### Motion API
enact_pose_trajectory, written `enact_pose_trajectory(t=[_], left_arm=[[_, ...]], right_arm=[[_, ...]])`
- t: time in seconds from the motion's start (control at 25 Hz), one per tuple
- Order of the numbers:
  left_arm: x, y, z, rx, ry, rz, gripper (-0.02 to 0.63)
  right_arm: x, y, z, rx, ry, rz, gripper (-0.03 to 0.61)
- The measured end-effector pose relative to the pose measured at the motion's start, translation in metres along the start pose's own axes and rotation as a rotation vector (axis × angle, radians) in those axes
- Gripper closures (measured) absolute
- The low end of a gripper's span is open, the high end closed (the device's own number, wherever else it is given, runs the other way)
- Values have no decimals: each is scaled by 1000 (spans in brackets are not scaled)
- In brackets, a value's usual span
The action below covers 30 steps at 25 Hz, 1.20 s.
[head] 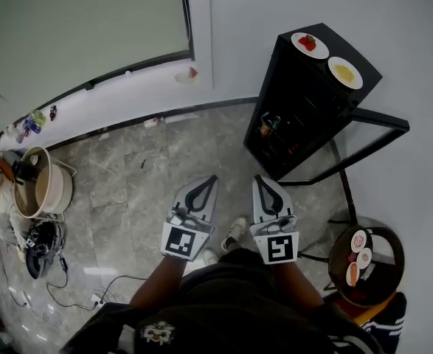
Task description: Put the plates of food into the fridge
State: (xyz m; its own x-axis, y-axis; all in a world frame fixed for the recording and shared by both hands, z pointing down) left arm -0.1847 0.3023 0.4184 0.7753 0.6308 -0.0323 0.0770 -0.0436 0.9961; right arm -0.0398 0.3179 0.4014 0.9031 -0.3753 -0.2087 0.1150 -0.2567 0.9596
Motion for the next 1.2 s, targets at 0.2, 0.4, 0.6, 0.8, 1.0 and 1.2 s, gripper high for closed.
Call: enact_pose_trajectory(t=[0.2,0.4,0.6,0.8,1.0,1.2], left_arm=[[-6,1,41,-5,25,-6,592],[-12,5,85,-21,58,-4,592],[-15,6,124,-37,86,-32,592],[-15,14,163,-73,99,-43,592],[-20,15,189,-81,83,-57,592],[-17,14,210,-88,119,-11,592]], right_arm=[[26,14,20,-20,20,-2,555],[56,26,41,-24,51,-5,555],[87,33,53,-24,88,-5,555],[121,47,60,-35,127,17,555],[148,45,68,-12,149,11,555],[168,47,73,-8,196,3,555]])
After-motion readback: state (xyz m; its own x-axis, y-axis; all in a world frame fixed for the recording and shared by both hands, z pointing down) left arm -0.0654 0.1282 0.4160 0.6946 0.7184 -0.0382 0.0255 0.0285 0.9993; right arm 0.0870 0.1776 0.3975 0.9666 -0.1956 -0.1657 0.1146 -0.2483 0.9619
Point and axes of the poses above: the fingertips, and each gripper's own axes: z forward along the fingers, x to its right, y out of its underside, the point moved 6 cm from there along -z, backward along the fingers, and after that the axes turned 3 degrees about -z, right-handed, at the moved point
